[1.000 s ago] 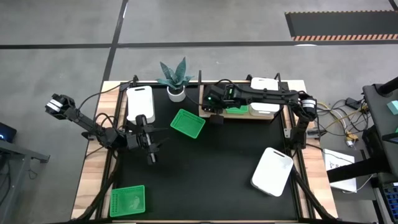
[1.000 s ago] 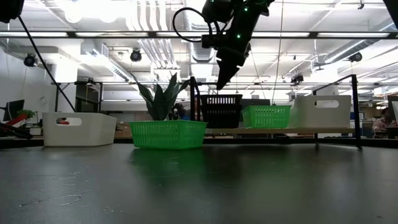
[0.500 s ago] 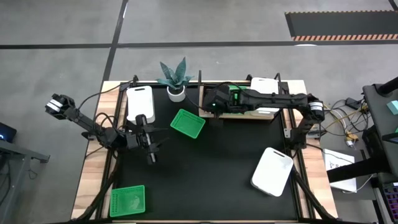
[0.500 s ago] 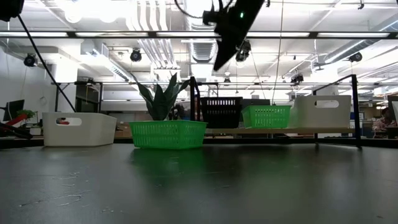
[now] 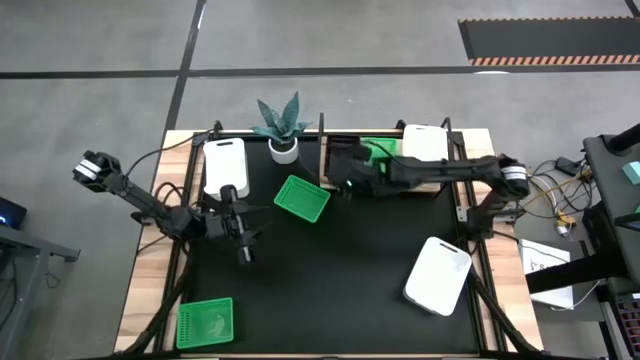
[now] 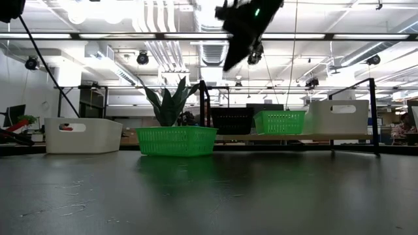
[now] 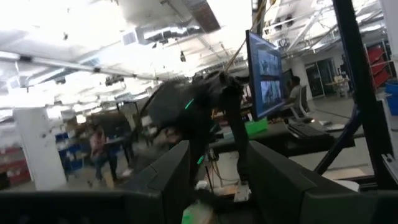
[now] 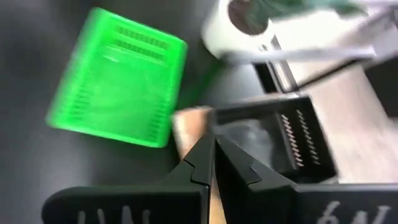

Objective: Stack baskets on shelf by color
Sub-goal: Stack the left white bin on the white bin on the shelf

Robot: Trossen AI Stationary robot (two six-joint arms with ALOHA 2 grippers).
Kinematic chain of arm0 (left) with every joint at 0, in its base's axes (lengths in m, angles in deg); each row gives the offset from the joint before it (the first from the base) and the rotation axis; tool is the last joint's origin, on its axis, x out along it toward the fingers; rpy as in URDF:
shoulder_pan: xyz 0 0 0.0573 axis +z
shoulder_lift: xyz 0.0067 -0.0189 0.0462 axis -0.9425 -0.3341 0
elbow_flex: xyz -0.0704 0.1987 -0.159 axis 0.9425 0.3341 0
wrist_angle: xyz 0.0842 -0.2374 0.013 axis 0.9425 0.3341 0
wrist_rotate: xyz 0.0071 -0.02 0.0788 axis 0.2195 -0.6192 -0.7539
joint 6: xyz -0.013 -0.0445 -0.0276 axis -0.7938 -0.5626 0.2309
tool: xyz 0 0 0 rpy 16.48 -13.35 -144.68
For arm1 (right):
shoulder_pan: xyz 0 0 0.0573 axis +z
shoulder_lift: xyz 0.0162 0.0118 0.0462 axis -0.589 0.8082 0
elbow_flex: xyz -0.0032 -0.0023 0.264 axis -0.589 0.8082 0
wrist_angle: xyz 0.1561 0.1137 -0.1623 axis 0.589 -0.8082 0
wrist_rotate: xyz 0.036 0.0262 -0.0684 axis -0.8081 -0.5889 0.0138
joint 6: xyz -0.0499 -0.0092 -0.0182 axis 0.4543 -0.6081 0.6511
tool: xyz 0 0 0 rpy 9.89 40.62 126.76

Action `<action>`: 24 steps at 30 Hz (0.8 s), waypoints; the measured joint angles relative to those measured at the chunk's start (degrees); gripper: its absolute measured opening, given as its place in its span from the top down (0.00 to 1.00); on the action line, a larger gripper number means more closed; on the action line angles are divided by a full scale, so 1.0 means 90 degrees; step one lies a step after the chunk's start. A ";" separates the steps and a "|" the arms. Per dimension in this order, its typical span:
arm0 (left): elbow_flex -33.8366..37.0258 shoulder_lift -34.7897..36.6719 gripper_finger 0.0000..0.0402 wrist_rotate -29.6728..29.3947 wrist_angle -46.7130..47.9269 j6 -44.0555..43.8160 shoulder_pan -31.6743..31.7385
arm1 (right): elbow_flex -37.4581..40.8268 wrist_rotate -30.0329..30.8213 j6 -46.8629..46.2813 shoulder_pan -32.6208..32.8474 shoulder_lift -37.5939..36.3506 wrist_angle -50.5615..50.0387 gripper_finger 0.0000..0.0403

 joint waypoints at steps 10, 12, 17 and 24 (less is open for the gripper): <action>-0.0038 0.0004 0.64 -0.0841 0.2243 -0.2749 0.0068 | 0.1786 0.0306 -0.0417 0.1993 -0.1236 0.1391 0.98; -0.0010 -0.0097 0.64 -0.0836 0.3197 -0.4029 0.0066 | 0.2231 0.0385 -0.0459 0.2322 -0.1526 0.1629 0.98; -0.0147 -0.0192 0.64 -0.0348 0.4803 -0.5843 0.0105 | 0.3186 0.0434 -0.0397 0.2903 -0.2296 0.2399 0.98; -0.1676 -0.0046 0.64 0.0709 0.7310 -0.5927 0.0582 | 0.4063 0.0447 -0.0090 0.3025 -0.3311 0.3128 0.98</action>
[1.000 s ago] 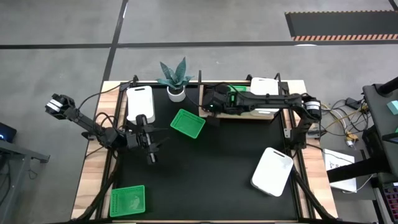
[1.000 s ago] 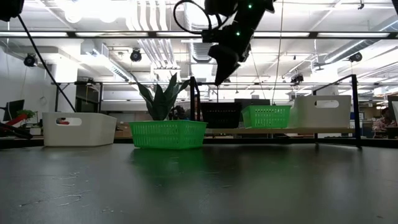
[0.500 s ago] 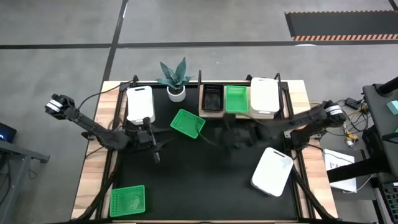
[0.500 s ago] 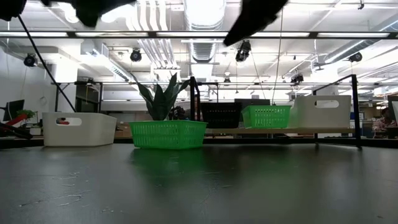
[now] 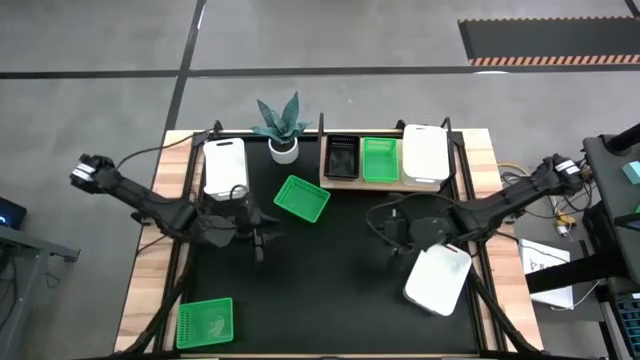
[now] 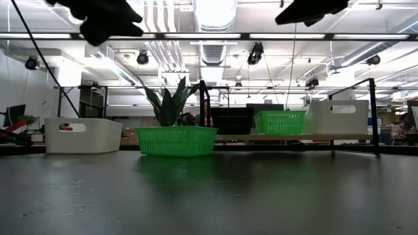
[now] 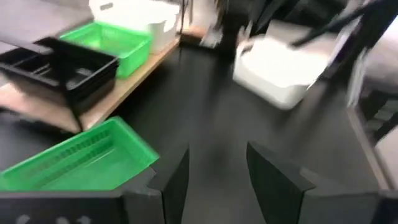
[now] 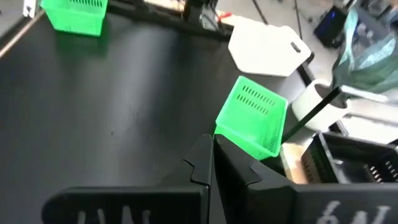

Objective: Stack baskets on shelf by color
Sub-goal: Stack the left white bin on the white bin on the shelf

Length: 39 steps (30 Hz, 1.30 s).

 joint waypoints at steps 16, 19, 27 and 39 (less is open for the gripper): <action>-0.1464 -0.0669 0.64 0.0835 0.6590 0.0449 0.2157 | 0.0495 -0.0304 0.0196 0.0002 -0.0621 0.0265 0.98; -0.1321 -0.0829 0.64 0.0873 0.6597 0.0883 0.2512 | 0.0495 -0.0316 0.0196 0.0002 -0.0615 0.0262 0.98; -0.1187 -0.1303 0.64 0.0854 0.6590 0.1952 0.3561 | 0.0497 -0.0318 0.0188 0.0002 -0.0615 0.0260 0.98; -0.1180 -0.1945 0.64 0.0866 0.6423 0.2999 0.4440 | 0.0499 -0.0321 0.0188 0.0002 -0.0615 0.0242 0.98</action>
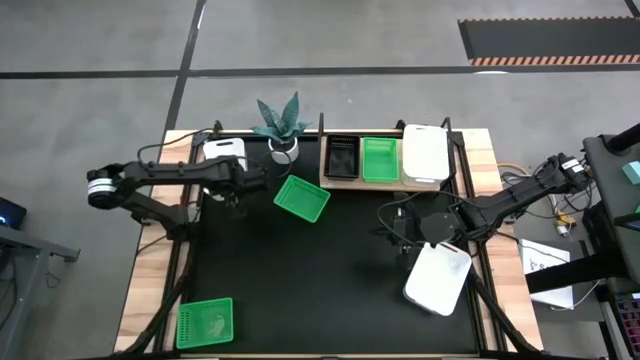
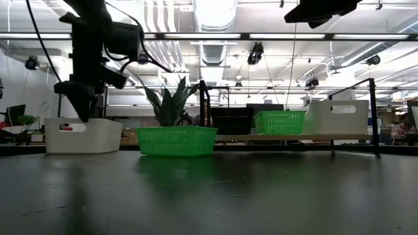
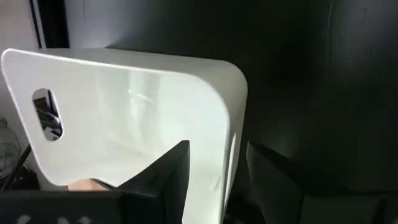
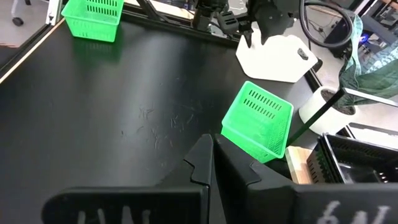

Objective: Stack baskets on shelf by color
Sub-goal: Stack the left white bin on the white bin on the shelf

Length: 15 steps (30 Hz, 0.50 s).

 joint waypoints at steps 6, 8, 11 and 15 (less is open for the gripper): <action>0.0010 -0.0203 0.66 0.0094 -0.0239 0.0154 0.0139 | 0.0000 -0.0002 -0.0005 0.0000 0.0002 -0.0099 0.98; 0.0010 -0.0266 0.70 0.0147 -0.0220 0.0152 0.0154 | 0.0002 0.0000 -0.0026 0.0000 0.0002 -0.0113 0.98; 0.0010 -0.0322 0.77 0.0177 -0.0230 0.0150 0.0161 | 0.0002 -0.0002 -0.0053 0.0000 0.0002 -0.0160 0.98; 0.0017 -0.0398 0.90 0.0419 -0.0229 0.0142 0.0163 | 0.0002 -0.0002 -0.0053 0.0000 0.0005 -0.0168 0.98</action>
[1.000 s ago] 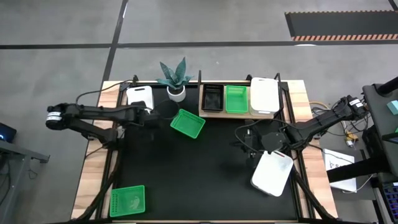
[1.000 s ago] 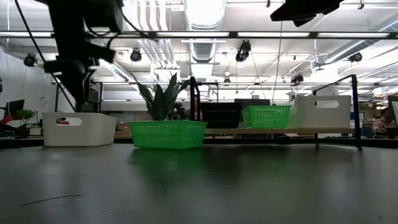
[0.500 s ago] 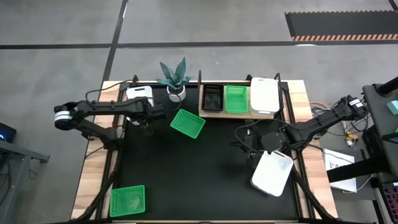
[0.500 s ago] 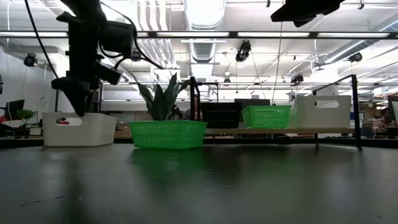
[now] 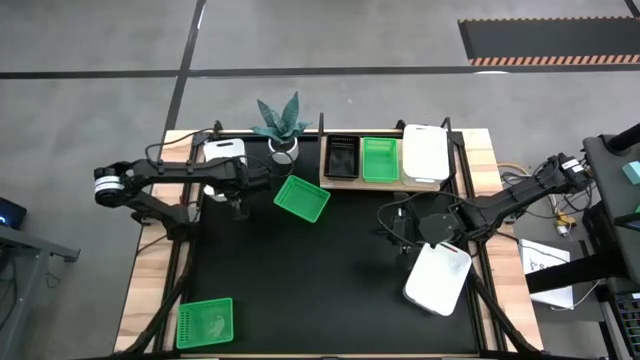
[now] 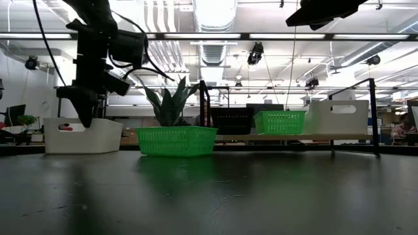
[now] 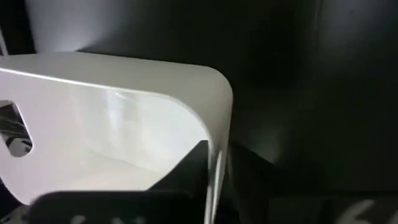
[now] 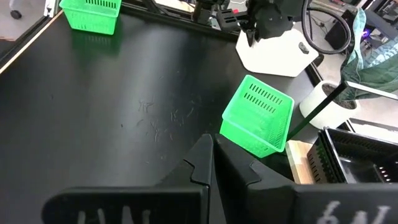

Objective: Stack baskets on shelf by color
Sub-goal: Stack the left white bin on the white bin on the shelf

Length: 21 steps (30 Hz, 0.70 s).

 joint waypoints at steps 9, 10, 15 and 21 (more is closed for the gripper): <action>-0.0023 0.0046 1.00 0.0518 0.0050 -0.0483 -0.0039 | 0.0000 -0.0022 -0.0067 0.0035 0.0000 -0.0029 0.98; -0.0035 0.0054 1.00 0.0707 0.0066 -0.0650 -0.0059 | 0.0000 -0.0025 -0.0069 0.0042 0.0000 -0.0034 0.98; -0.0169 0.0086 1.00 0.1156 0.0196 -0.1339 -0.0436 | 0.0000 -0.0027 -0.0070 0.0081 0.0000 -0.0047 0.98; -0.0442 0.0090 1.00 0.1504 0.0348 -0.2306 -0.1247 | 0.0000 -0.0027 -0.0070 0.0095 0.0000 -0.0058 0.98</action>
